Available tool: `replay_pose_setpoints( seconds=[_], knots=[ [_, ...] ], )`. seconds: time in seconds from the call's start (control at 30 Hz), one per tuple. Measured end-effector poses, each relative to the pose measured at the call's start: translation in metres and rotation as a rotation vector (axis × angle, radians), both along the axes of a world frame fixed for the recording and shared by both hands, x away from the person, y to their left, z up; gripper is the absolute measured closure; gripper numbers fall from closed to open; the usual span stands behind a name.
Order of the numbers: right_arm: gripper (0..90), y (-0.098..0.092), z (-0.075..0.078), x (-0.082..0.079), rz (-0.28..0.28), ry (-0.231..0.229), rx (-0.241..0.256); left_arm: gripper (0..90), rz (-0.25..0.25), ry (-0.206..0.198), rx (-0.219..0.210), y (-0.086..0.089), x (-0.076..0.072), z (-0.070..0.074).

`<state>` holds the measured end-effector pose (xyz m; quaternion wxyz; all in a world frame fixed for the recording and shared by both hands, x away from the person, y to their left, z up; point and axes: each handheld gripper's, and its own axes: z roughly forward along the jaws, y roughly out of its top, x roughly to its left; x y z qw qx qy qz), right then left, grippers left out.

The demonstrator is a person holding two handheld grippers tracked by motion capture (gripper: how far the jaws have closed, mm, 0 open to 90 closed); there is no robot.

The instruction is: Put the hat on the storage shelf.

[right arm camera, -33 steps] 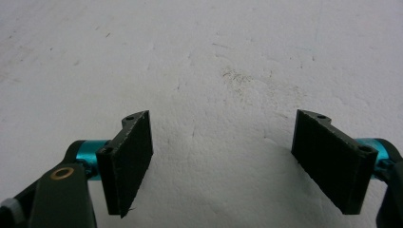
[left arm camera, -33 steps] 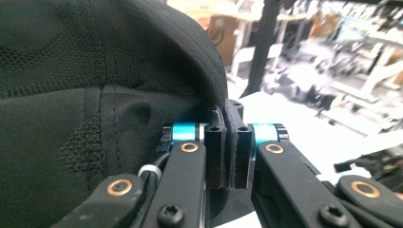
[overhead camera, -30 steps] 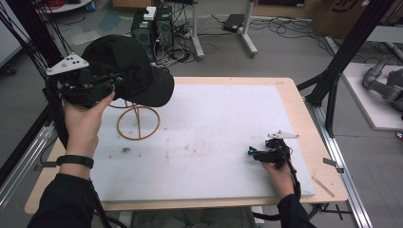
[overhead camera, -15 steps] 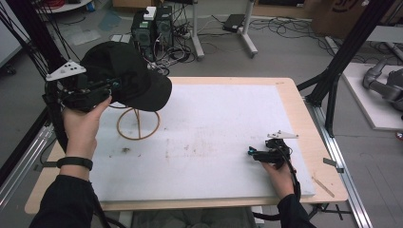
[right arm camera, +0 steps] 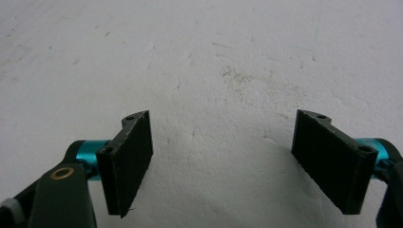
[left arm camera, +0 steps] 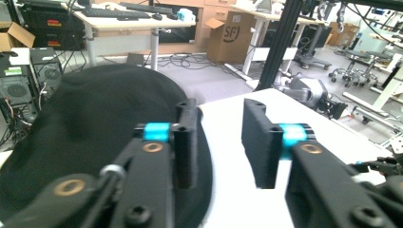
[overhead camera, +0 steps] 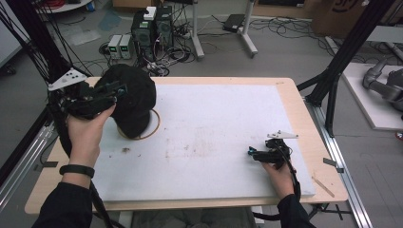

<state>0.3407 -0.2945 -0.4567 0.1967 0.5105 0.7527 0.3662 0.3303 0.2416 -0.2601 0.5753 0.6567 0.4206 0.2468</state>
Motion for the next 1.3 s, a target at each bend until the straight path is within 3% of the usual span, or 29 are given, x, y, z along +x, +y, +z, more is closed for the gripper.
replay_pose_setpoints(
  seconds=[0.2, 0.47, 0.57, 0.63, 0.67, 0.83, 0.97, 1.1, 1.17, 1.23, 1.3],
  knots=[
    [21.2, 0.0, 0.0, 0.0, 0.003, -0.003, -0.005, 46.7, 0.007, -0.043, 0.017, -0.006, -0.014, -0.013],
    [21.2, 0.0, 0.0, 0.0, 0.002, -0.003, -0.007, 39.9, 0.018, -0.092, 0.053, -0.019, -0.038, -0.043],
    [21.1, 0.0, 0.0, 0.0, 0.003, -0.004, -0.005, 38.5, -0.009, -0.127, 0.099, -0.031, -0.05, -0.055],
    [21.1, 0.0, 0.0, 0.0, 0.003, -0.004, -0.007, 37.4, -0.057, -0.15, 0.145, -0.04, -0.059, -0.062],
    [21.2, 0.0, 0.0, 0.0, 0.004, -0.005, -0.006, 37.1, -0.073, -0.153, 0.149, -0.044, -0.061, -0.065],
    [21.2, 0.0, 0.0, 0.0, 0.004, -0.003, -0.007, 30.9, -0.171, -0.108, 0.166, -0.062, -0.063, -0.1],
    [21.2, 0.0, 0.0, 0.0, 0.004, -0.003, -0.01, 29.5, -0.193, -0.022, 0.156, -0.068, -0.058, -0.139],
    [21.1, 0.0, 0.0, 0.0, 0.002, -0.002, -0.005, 29.5, -0.192, 0.026, 0.147, -0.067, -0.055, -0.172],
    [21.1, 0.0, 0.0, 0.0, 0.001, 0.0, -0.003, 29.5, -0.195, 0.052, 0.159, -0.067, -0.054, -0.177],
    [21.1, 0.0, 0.0, 0.0, 0.001, 0.001, -0.002, 29.5, -0.196, 0.049, 0.185, -0.068, -0.053, -0.181],
    [21.1, 0.0, 0.0, 0.0, 0.002, -0.001, -0.003, 29.4, -0.188, 0.058, 0.163, -0.067, -0.053, -0.185]
  ],
)
